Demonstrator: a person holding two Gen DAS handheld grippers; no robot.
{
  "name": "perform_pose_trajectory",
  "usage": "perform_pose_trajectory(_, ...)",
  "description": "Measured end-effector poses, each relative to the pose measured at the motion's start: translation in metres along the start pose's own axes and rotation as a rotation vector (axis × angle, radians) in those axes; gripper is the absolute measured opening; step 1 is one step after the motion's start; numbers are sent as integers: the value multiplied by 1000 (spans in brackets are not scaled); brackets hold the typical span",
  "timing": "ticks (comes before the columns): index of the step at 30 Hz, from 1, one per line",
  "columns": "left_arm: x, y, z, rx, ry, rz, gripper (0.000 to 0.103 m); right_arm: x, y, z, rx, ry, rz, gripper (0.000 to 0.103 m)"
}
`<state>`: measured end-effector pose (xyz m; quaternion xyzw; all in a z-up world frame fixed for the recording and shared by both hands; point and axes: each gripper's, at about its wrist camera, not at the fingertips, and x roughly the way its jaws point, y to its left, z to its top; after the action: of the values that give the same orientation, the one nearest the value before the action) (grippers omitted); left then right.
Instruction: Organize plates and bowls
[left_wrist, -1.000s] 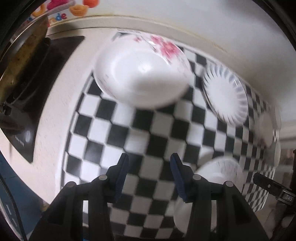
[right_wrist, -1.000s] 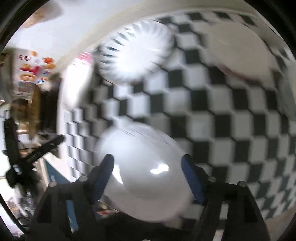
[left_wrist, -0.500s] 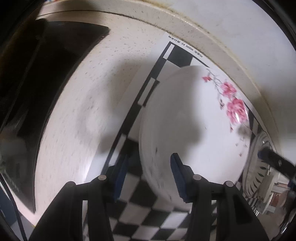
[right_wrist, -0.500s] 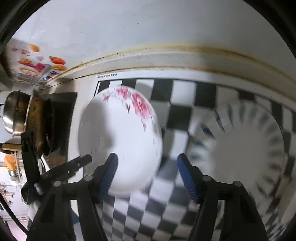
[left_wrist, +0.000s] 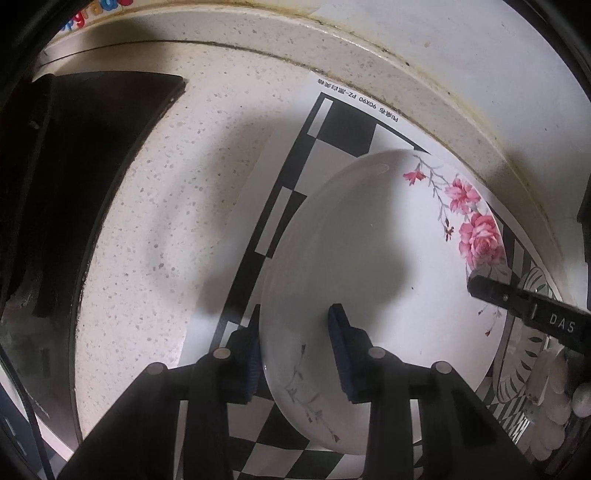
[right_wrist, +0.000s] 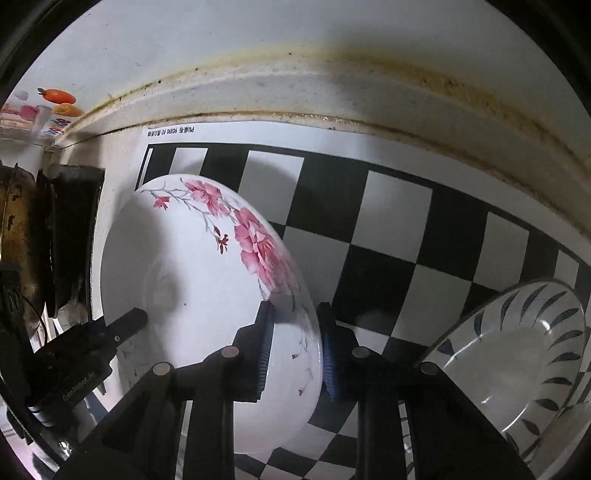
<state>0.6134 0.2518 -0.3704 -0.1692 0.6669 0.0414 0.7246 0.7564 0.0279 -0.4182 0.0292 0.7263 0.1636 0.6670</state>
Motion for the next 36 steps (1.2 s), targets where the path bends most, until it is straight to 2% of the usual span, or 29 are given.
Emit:
perform_pose_trajectory(10, -35, -8, -18, 25, -37, 13, 31, -29, -4, -27, -16, -29, 32, 20)
perform_pose_trajectory(16, -59, -19, -34, 53, -50, 10, 31, -61, -13, -48, -16, -72, 55, 18)
perform_pose_trajectory(28, -116, -72, -95, 156, -98, -9, 31, -147, -55, -151, 18, -202, 105, 16)
perform_pose_trajectory(36, -129, -119, -137, 264, -98, -39, 31, -169, -88, -227, 106, -253, 127, 16)
